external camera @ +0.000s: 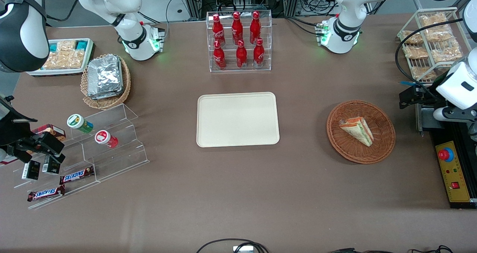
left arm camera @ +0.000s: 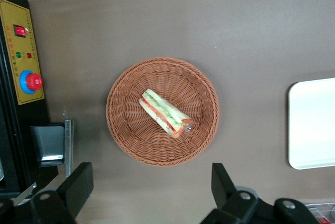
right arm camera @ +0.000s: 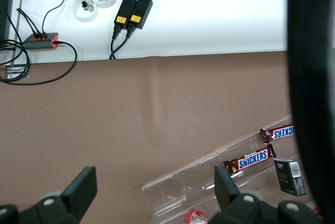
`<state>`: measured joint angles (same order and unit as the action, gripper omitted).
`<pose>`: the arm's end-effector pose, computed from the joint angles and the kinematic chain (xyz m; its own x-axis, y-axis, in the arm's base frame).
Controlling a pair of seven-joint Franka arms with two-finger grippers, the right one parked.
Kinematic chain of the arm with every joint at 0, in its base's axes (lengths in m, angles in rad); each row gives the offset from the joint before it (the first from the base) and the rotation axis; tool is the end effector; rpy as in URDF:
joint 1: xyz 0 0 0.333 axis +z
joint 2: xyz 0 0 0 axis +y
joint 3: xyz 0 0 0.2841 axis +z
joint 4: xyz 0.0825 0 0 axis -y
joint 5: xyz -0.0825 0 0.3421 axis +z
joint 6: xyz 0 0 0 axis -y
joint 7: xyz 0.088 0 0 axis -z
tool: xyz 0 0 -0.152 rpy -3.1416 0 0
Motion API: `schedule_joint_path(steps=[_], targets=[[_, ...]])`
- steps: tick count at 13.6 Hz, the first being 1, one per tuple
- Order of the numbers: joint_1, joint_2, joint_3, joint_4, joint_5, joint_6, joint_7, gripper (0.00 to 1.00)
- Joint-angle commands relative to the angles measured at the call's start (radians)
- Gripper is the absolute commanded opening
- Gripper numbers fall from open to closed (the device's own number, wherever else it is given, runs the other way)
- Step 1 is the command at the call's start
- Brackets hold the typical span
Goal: Place sandwich from basket to tray
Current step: 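Move the left gripper down over the wrapped sandwich in the wicker basket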
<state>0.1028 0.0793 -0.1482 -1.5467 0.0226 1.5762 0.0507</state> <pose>0.5308 -0.0183 0.5174 0.9941 -0.0961 -0.0494 -0.0967 -0.9953 -0.0084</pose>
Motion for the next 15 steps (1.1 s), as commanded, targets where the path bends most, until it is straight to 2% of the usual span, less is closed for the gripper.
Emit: schedule_joint_path(steps=[1,5,8,12,15], targets=[[-0.009,0.008,0.006,0.02,-0.012,-0.005,-0.017,1.0],[-0.012,0.031,0.004,0.005,0.002,0.04,-0.082,1.0],[-0.012,0.028,0.004,-0.105,0.005,0.123,-0.199,1.0],[-0.061,0.042,0.002,-0.255,0.008,0.304,-0.536,1.0],[-0.072,0.048,0.004,-0.352,0.008,0.407,-0.632,1.0]])
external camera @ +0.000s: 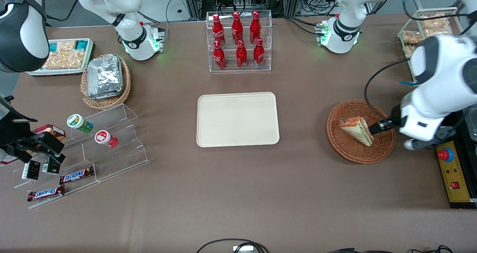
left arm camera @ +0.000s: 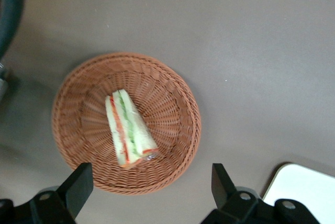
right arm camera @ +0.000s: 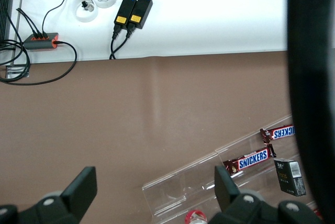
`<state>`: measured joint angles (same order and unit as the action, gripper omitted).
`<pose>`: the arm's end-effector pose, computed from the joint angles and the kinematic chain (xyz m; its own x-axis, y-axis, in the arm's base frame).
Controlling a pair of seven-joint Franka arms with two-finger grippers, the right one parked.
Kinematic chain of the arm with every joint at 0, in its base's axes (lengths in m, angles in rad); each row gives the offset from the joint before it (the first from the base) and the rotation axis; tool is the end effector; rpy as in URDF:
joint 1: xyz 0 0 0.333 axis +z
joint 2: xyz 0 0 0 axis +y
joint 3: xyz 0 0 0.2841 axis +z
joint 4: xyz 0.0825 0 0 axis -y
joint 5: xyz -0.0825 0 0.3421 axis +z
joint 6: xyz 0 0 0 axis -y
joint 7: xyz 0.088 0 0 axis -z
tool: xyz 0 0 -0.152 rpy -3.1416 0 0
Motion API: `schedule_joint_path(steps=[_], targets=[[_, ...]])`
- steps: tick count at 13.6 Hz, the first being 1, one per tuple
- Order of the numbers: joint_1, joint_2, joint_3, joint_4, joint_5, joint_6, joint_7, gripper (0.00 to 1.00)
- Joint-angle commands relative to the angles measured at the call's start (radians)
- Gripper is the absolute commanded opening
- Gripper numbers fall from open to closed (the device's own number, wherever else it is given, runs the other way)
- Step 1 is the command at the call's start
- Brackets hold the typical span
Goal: Place sandwich from basket to tray
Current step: 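Move the left gripper down over the wrapped sandwich in the wicker basket, then close the left gripper on the sandwich and lift it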
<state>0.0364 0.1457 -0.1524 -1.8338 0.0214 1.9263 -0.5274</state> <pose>0.5461 -0.0592 0.3863 0.9181 0.3936 -0.0456 0.3929 -0.9193 -0.0238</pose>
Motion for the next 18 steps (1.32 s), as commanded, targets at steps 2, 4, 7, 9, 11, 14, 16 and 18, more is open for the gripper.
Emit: schedule_joint_path(steps=[2,4,7,9,11,14,16,18], targets=[[-0.004,-0.021,0.008,-0.142,0.009,0.129,-0.077,1.0],[-0.001,-0.02,0.008,-0.211,0.009,0.213,-0.124,1.0],[0.007,-0.031,0.014,-0.307,0.008,0.316,-0.169,1.0],[0.013,-0.035,0.019,-0.369,0.009,0.396,-0.193,1.0],[0.013,-0.032,0.019,-0.393,0.009,0.419,-0.207,1.0],[0.014,-0.035,0.023,-0.436,0.009,0.463,-0.218,1.0],[0.022,-0.032,0.043,-0.476,0.009,0.517,-0.221,1.0],[0.023,-0.028,0.046,-0.521,0.009,0.585,-0.221,1.0]])
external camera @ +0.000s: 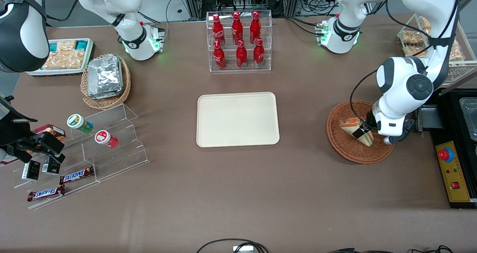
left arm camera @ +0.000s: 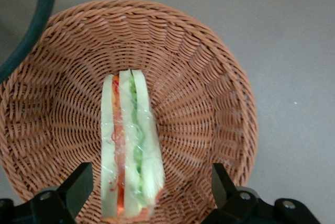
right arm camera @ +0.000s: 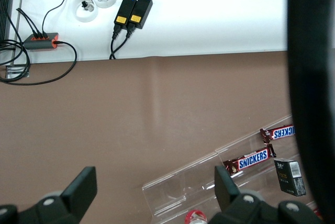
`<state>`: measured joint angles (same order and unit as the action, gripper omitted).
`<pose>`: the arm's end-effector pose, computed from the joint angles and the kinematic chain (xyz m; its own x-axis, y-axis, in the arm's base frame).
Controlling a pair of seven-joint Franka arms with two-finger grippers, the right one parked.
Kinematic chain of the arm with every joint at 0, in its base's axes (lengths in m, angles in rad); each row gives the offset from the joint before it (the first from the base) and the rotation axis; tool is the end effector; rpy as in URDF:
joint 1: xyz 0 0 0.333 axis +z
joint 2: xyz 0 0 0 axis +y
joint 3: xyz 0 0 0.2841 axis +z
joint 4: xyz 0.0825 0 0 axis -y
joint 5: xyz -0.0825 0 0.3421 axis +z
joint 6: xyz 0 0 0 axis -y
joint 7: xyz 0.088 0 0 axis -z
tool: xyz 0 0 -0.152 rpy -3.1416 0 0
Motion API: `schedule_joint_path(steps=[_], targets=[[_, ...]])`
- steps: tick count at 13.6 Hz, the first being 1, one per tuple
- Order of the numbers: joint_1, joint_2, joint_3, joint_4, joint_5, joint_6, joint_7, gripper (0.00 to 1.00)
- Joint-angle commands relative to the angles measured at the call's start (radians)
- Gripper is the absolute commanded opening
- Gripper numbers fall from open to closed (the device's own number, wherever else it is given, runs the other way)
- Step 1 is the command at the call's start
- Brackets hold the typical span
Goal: Place sandwich from basket to tray
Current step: 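Close the left gripper on the sandwich and lift it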
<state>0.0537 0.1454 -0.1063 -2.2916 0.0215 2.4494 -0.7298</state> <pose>0.4965 -0.0263 0.2445 0.7887 0.6147 0.0090 0.6146 -0.7888 0.0100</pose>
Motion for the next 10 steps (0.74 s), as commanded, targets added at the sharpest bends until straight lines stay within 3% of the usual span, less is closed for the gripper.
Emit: schedule_joint_path(steps=[1,8,10], targets=[[0.011,-0.024,0.0,-0.075,0.009,0.085,-0.019,1.0],[0.014,0.025,-0.001,-0.126,0.009,0.2,-0.063,0.99],[0.014,0.036,-0.001,-0.126,0.008,0.21,-0.068,0.8]])
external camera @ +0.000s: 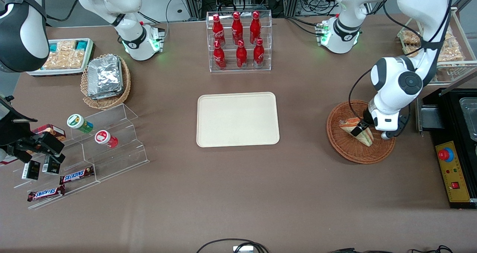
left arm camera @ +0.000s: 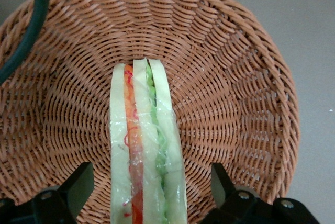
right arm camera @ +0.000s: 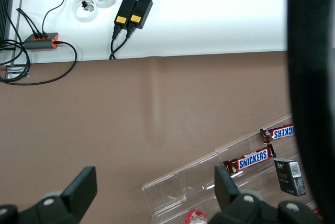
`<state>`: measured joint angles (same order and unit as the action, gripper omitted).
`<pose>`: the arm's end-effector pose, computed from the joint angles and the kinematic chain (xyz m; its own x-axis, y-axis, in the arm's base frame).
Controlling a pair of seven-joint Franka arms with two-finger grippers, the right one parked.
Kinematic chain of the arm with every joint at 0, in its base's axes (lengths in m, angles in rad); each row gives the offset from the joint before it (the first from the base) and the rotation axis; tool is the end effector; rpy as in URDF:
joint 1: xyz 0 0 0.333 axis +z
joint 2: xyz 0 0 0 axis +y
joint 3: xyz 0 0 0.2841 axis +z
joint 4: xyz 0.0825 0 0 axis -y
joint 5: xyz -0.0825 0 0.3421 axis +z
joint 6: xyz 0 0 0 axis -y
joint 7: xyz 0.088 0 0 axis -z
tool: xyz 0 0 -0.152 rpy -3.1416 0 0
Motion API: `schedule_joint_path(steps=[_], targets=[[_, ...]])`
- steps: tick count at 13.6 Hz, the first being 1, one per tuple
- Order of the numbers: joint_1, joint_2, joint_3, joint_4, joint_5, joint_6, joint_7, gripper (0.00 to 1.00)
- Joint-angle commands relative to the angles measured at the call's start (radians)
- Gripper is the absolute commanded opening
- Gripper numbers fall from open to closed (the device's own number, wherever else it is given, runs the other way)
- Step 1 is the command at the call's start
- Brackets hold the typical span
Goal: Place sandwich from basket to tray
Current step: 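Close the left gripper on the sandwich and lift it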
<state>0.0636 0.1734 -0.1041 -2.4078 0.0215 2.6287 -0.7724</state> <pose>0.4768 -0.0209 0.2055 0.7541 0.6561 0.0303 0.6550 -0.7546 0.0386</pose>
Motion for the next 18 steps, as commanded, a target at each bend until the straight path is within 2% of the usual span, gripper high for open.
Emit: schedule_joint_path(steps=[1,3,4,5,6,10,13,18], targets=[[0.001,0.014,-0.003,-0.01,0.009,0.031,-0.04,0.68],[-0.004,0.018,-0.002,-0.01,0.009,0.04,-0.048,0.29],[-0.004,0.018,-0.003,-0.01,0.009,0.04,-0.047,0.13],[-0.004,0.017,-0.003,-0.008,0.009,0.037,-0.044,0.03],[-0.004,0.009,-0.003,-0.007,0.009,0.034,-0.039,0.0],[-0.044,-0.084,-0.011,0.009,0.012,-0.096,-0.035,0.0],[-0.054,-0.163,-0.025,0.065,0.066,-0.266,-0.01,0.0],[-0.068,-0.135,-0.185,0.315,0.074,-0.542,0.045,0.0]])
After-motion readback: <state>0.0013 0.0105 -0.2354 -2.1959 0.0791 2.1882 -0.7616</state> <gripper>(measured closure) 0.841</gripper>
